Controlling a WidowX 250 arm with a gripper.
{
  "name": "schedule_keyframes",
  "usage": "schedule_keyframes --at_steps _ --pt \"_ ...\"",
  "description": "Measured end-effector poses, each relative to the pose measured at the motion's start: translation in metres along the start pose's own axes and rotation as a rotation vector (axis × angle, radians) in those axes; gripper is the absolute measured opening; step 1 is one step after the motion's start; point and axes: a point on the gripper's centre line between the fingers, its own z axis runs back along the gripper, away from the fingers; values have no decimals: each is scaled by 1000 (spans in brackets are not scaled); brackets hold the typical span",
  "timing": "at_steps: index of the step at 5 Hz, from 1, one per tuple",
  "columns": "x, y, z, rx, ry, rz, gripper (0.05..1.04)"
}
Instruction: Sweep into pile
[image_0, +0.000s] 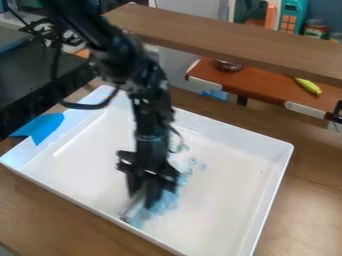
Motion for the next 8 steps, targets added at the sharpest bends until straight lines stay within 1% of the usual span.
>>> schedule_keyframes --at_steps 1,2,3,4,5,6,7,8 --pt "10 -30 4 -30 -22 -9 387" --pt "19 -64 -1 -61 0 -8 387" --pt "23 -92 -2 -91 12 -11 387" --pt "21 -110 -1 -95 13 -38 387" --pt "16 -93 14 -107 18 -32 387" --pt "22 -46 58 -115 -61 40 387" --pt "19 -2 88 -115 -108 103 387" --pt "31 39 109 -32 -171 102 387"
